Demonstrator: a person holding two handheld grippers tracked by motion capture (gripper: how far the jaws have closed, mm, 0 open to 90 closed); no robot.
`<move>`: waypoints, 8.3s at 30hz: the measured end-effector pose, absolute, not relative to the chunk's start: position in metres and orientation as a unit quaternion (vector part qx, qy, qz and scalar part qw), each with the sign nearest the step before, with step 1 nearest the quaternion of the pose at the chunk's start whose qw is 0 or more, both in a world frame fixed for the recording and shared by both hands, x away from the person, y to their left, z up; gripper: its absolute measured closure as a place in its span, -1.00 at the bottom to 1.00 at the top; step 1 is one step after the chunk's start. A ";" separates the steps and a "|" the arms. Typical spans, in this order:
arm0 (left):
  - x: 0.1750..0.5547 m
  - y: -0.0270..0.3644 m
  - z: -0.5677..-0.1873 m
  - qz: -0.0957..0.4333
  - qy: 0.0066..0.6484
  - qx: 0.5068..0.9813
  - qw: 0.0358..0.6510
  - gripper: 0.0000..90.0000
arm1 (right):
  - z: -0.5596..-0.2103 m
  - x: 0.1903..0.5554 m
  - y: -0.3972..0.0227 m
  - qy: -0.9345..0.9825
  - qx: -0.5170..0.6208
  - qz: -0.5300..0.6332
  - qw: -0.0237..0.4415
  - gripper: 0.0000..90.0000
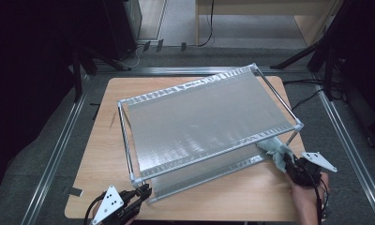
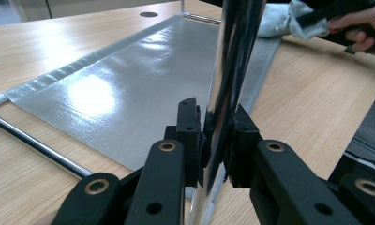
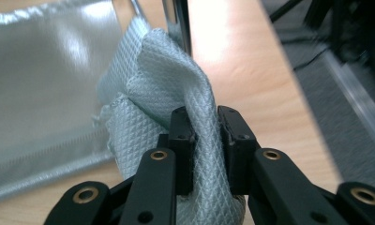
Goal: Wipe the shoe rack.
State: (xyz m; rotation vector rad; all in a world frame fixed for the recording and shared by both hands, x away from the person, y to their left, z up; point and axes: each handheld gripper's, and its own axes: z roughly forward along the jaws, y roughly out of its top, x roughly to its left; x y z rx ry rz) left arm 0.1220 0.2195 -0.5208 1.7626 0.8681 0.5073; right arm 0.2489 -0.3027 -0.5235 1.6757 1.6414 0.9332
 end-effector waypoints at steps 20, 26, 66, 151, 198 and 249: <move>0.122 0.219 -0.521 0.214 0.366 0.736 0.528 0.76 | -0.521 0.249 -0.308 0.607 0.636 0.336 0.337 0.70; 0.122 0.218 -0.521 0.214 0.366 0.736 0.528 0.76 | -0.529 0.255 -0.314 0.598 0.647 0.353 0.314 0.70; 0.115 0.182 -0.523 0.211 0.329 0.752 0.531 0.79 | -0.411 0.197 -0.175 0.656 0.384 0.561 0.328 0.71; 0.141 0.205 -0.528 0.172 0.369 0.726 0.554 0.74 | -0.410 0.212 -0.141 0.696 0.338 0.561 0.296 0.74; 0.141 0.180 -0.532 0.187 0.379 0.721 0.550 0.75 | -0.413 0.199 -0.071 0.718 0.314 0.559 0.270 0.72; 0.143 0.179 -0.536 0.184 0.382 0.727 0.540 0.76 | -0.409 0.221 -0.130 0.687 0.385 0.538 0.299 0.77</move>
